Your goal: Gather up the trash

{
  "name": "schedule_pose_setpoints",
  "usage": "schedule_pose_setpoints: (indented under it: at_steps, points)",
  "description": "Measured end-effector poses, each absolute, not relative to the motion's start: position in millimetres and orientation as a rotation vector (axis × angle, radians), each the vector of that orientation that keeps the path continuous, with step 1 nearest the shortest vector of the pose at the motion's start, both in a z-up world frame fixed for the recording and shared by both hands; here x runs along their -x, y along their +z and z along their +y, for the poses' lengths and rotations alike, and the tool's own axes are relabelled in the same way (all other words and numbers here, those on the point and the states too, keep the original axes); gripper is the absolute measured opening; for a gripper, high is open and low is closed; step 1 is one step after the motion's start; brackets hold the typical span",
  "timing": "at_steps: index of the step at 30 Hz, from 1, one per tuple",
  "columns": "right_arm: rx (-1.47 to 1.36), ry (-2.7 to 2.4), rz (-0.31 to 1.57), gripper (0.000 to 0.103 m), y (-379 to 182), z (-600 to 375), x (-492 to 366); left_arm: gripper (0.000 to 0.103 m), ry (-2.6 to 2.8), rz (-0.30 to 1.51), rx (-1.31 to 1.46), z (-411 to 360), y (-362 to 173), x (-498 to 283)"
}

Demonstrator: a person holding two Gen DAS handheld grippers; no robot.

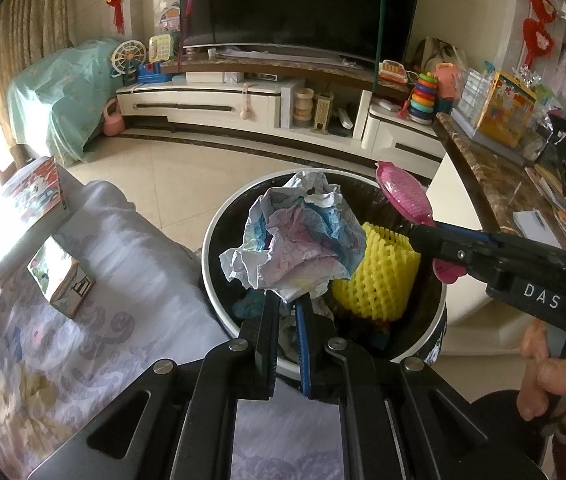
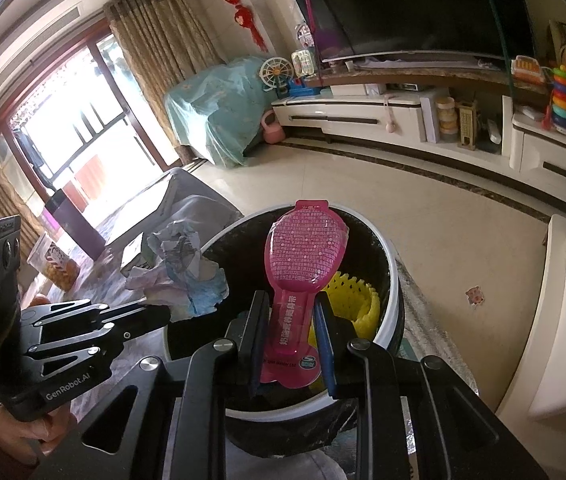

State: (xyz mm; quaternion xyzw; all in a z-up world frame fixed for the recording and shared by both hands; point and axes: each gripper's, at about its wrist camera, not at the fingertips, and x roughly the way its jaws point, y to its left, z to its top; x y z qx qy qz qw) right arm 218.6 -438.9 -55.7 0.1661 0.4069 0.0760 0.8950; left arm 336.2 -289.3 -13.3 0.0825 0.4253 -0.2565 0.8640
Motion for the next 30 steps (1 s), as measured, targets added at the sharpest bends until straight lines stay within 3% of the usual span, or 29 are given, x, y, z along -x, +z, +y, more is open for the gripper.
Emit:
schedule_pose_setpoints:
  at_steps: [13,16,18,20,24,27,30]
  points:
    - [-0.342,0.17,0.872,0.026,-59,-436,-225,0.008,-0.529,0.92,-0.188,-298,-13,-346]
    - [-0.35,0.173,0.875,0.028,-58,-437,-226,0.016,-0.52,0.935,-0.19,-301,-13,-348]
    - [-0.352,0.172,0.874,0.033,-57,-438,-226,0.036,-0.507,0.928,-0.188,-301,-11,-347]
    - [-0.36,0.172,0.865,0.044,-55,-438,-224,0.049,-0.502,0.908,-0.186,-299,-8,-344]
    - [-0.376,0.168,0.844,0.044,-50,-440,-218,0.049,-0.486,0.883,-0.176,-291,-5,-332]
    - [-0.402,0.163,0.82,0.059,-44,-440,-209,0.058,-0.468,0.869,-0.13,-276,-4,-317]
    - [-0.417,0.166,0.791,0.072,-37,-436,-198,0.06,-0.443,0.851,-0.057,-254,-4,-297]
